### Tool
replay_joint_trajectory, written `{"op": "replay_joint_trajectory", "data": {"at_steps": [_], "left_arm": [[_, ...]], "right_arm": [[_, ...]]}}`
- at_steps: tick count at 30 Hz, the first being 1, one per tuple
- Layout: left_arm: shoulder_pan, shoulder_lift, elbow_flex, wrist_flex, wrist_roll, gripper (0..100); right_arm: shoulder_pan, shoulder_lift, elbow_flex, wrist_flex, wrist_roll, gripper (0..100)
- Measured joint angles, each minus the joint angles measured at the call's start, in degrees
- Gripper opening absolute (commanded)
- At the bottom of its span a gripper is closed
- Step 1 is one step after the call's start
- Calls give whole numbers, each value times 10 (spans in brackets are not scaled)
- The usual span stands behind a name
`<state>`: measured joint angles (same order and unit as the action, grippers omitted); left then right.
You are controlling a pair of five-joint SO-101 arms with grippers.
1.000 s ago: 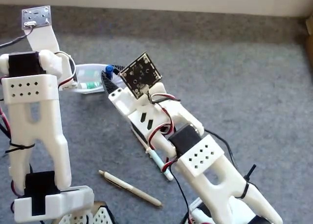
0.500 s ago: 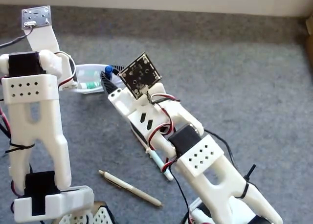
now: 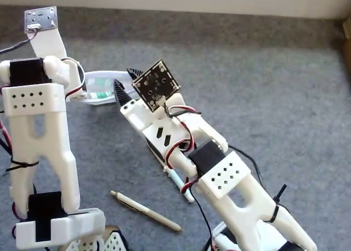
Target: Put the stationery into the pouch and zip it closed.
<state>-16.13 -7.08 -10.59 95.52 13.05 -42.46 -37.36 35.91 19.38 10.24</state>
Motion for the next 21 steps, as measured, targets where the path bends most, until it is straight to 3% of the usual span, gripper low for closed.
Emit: {"op": "replay_joint_trajectory", "data": {"at_steps": [8, 21], "left_arm": [[0, 0, 0, 0, 0, 5], [0, 0, 0, 0, 0, 5]], "right_arm": [[-3, 0, -25, 59, 0, 111], [-8, 0, -186, 304, 0, 111]]}}
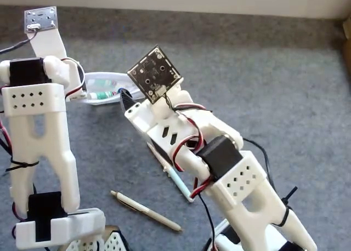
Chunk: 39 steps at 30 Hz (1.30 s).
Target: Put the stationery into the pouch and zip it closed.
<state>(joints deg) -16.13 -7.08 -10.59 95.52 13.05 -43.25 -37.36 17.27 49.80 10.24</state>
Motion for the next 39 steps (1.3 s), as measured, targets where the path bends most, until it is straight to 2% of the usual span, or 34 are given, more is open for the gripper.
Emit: {"op": "replay_joint_trajectory", "data": {"at_steps": [9, 16, 22, 32, 39], "left_arm": [[-11, 2, -1, -7, 0, 5], [-11, 4, -4, -9, 8, 5], [-11, 5, -7, -9, 18, 5], [-11, 5, -7, -9, 18, 5], [-11, 5, -7, -9, 18, 5]], "right_arm": [[-2, 0, -63, 181, 0, 111], [-2, 0, -64, 258, 0, 111], [-2, -1, 25, 239, -37, 111], [-2, 0, 193, 87, -44, 111], [-2, 75, 217, 45, -58, 111]]}}
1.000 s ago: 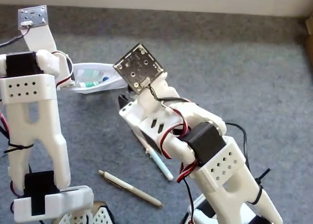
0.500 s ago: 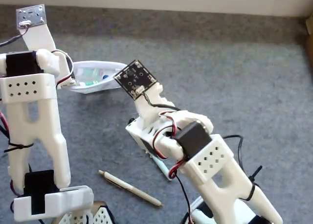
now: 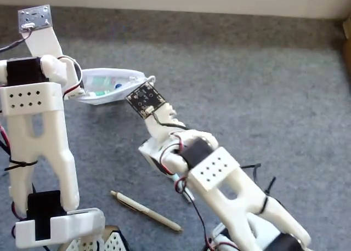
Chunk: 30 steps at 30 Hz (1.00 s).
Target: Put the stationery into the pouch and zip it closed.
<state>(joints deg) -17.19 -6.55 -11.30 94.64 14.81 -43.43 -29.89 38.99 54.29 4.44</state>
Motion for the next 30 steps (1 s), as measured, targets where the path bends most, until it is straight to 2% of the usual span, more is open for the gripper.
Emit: {"op": "replay_joint_trajectory", "data": {"at_steps": [9, 16, 30], "left_arm": [[0, 0, 0, 0, 0, 5], [-17, 0, 0, -2, 1, 5], [-40, 1, 0, -15, 18, 5]], "right_arm": [[0, 187, -27, -14, -24, 111], [0, 236, -37, -16, -24, 111], [1, 310, -38, -93, -24, 111]]}}
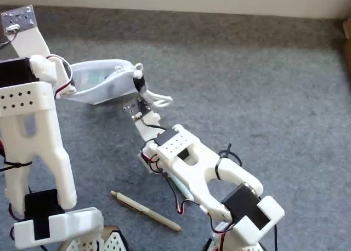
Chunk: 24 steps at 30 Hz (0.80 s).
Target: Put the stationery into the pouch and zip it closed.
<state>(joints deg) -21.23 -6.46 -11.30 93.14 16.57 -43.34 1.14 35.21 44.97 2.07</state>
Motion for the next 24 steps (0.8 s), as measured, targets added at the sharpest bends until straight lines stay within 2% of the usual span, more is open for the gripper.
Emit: {"op": "replay_joint_trajectory", "data": {"at_steps": [5, 10, 14, 24], "left_arm": [[0, 0, 0, 0, 0, 5], [0, 0, 0, 0, 0, 5], [0, 0, 0, 0, 0, 5], [0, 0, 0, 0, 0, 5]], "right_arm": [[0, 7, 0, -2, 0, 108], [2, 22, -11, -2, 20, 2], [3, 26, -16, -2, 51, 8], [3, 22, -16, 1, 59, 8]]}}
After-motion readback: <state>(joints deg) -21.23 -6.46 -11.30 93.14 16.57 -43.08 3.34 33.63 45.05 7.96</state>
